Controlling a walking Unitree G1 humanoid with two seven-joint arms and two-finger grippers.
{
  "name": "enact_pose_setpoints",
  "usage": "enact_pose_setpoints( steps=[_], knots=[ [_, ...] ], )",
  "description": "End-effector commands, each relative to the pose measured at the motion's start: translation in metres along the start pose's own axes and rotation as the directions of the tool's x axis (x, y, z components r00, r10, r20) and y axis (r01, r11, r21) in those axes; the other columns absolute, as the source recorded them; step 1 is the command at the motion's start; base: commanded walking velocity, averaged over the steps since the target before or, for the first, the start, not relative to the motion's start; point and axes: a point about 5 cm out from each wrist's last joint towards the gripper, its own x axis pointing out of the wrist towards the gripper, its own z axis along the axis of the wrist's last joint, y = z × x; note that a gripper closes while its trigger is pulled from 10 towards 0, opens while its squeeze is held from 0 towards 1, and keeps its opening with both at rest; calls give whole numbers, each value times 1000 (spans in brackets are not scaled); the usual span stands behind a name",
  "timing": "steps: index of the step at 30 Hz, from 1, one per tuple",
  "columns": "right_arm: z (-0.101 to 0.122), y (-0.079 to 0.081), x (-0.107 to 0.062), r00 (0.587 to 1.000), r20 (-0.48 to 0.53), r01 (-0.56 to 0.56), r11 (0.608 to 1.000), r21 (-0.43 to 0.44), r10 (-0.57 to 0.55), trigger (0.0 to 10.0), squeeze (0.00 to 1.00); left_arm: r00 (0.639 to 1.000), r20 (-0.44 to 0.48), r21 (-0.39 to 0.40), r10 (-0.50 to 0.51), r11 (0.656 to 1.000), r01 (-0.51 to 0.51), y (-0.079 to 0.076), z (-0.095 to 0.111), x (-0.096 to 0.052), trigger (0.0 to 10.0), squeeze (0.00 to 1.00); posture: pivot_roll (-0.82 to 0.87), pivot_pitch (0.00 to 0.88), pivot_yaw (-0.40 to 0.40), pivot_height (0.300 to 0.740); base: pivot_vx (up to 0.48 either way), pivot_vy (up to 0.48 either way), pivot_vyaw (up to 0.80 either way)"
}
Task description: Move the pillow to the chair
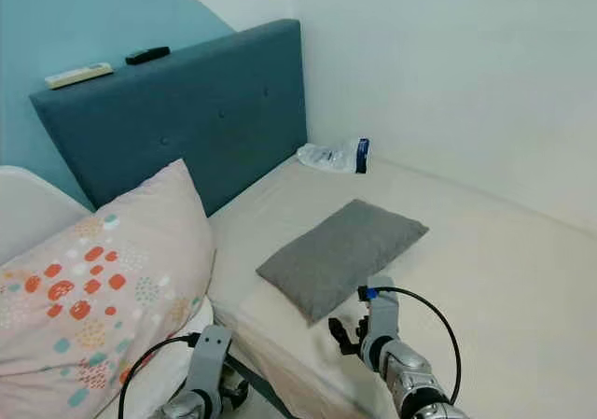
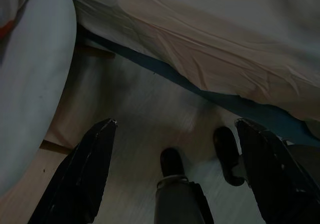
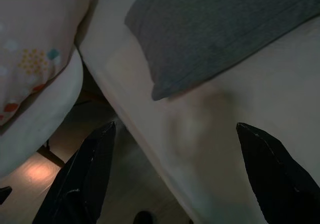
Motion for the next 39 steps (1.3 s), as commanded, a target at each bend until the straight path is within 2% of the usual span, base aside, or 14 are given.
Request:
enact_pose_setpoints(
  steps=[1, 8, 10, 12, 15, 16, 19, 28, 34, 38, 39],
  knots=[
    [3, 4, 3, 1000, 4, -10, 1000, 25, 10, 10000, 0, 1000, 7, 5, 22, 1000, -22, 6, 1, 0, 10000, 0, -91, 0, 18, 740, 0, 0, 0],
    [23, 13, 9, 993, 85, -90, 989, 117, 81, 10000, 0, 998, 41, -6, 49, 999, -49, 13, 11, 1, 10000, 0, -85, 0, 17, 711, 0, 0, 0],
    [34, 10, 9, 989, 134, -92, 980, 178, 68, 10000, 0, 997, 58, -15, 56, 998, -56, 15, 15, 1, 10000, 0, -81, 0, 18, 696, 0, 0, 0],
    [40, 7, 9, 987, 155, -83, 976, 202, 52, 10000, 0, 996, 70, -20, 55, 998, -54, 16, 18, 1, 10000, 0, -80, 0, 18, 686, 0, 0, 0],
    [43, 4, 9, 985, 167, -70, 973, 219, 33, 10000, 0, 996, 77, -19, 51, 999, -50, 16, 20, 2, 10000, 0, -78, 0, 19, 676, 0, 0, 0],
    [46, 1, 8, 983, 183, -62, 964, 257, 14, 10000, 0, 995, 94, 1, 37, 999, -37, 14, 24, 2, 10000, 0, -76, 0, 21, 666, 0, 0, 0],
    [48, -2, 7, 980, 197, -60, 952, 300, 0, 10000, 0, 993, 116, 26, 23, 999, -26, 12, 28, 3, 10000, 0, -72, 0, 21, 651, 0, 0, 0],
    [51, -2, 8, 974, 226, -70, 931, 359, -13, 10000, 0, 989, 144, 61, 12, 998, -21, 14, 35, 3, 10000, 0, -64, 0, 29, 601, 0, 0, 0],
    [55, -3, 7, 965, 262, -90, 916, 392, -18, 10000, 0, 986, 166, 97, 0, 995, -16, 14, 38, 2, 10000, 0, -60, 0, 34, 601, 0, 0, 0],
    [60, -6, 6, 953, 303, -119, 894, 432, -20, 10000, 0, 981, 195, 121, -1, 992, -23, 16, 42, 2, 10000, 0, -51, 0, 39, 601, 0, 0, 0],
    [64, -7, 5, 944, 330, -140, 876, 461, -23, 10000, 0, 976, 218, 126, 2, 992, -30, 18, 46, 1, 10000, 0, -42, 0, 45, 601, 0, 0, 0]
  ],
)
